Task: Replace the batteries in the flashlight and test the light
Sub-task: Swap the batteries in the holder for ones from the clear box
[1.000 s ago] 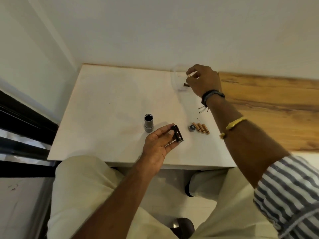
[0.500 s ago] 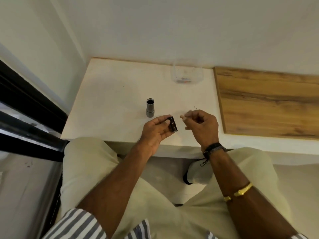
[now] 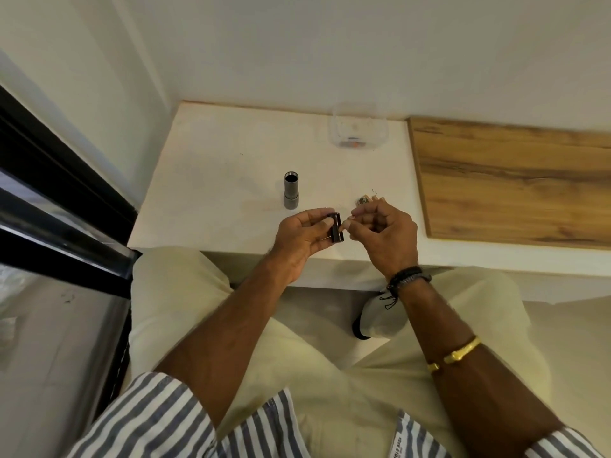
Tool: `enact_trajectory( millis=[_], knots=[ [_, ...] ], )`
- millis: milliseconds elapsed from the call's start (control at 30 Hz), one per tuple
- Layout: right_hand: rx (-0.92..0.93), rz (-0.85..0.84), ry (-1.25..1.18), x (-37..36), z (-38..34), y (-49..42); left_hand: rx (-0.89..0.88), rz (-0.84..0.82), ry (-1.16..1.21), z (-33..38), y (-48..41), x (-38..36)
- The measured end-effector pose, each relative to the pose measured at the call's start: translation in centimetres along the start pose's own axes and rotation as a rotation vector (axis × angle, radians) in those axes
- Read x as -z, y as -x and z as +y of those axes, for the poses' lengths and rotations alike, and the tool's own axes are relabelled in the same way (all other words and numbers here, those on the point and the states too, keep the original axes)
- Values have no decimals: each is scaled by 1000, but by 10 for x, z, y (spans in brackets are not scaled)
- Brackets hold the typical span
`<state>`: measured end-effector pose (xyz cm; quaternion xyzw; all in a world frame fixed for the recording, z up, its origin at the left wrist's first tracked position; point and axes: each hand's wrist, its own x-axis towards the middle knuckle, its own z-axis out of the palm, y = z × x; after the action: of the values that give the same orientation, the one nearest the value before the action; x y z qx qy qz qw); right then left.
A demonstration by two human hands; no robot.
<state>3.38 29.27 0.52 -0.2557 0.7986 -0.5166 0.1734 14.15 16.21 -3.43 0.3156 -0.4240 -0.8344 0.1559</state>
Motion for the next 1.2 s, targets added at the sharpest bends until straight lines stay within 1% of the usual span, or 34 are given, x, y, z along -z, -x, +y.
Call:
enact_trajectory(
  millis=[100,200,367,500,733,867,933,1067,1167,1200],
  knots=[
    [-4,-6,-5,-1,-1,0,0,-20,-31,-1,3,0],
    [14,-26,39,-2,0,0,-15,-25,-51,0,4,-1],
    [86,-34,114,-3,0,1,-48,-5,-64,0,2,-3],
    [97,-41,143,-4,3,2,-60,13,-80,-3,2,-4],
    [236,-10,229,-9,4,8,-55,25,-52,-5,3,-4],
    [315,-48,314,-14,6,14,-60,65,-28,1,0,-1],
    [321,-60,338,-15,7,12,-51,65,-35,2,-3,2],
    [311,-87,351,-16,6,10,4,66,41,0,-2,-2],
    [275,-57,283,-16,6,4,14,95,83,1,-8,-7],
    [228,-34,244,-18,9,-16,27,110,102,4,-26,-9]
  ],
)
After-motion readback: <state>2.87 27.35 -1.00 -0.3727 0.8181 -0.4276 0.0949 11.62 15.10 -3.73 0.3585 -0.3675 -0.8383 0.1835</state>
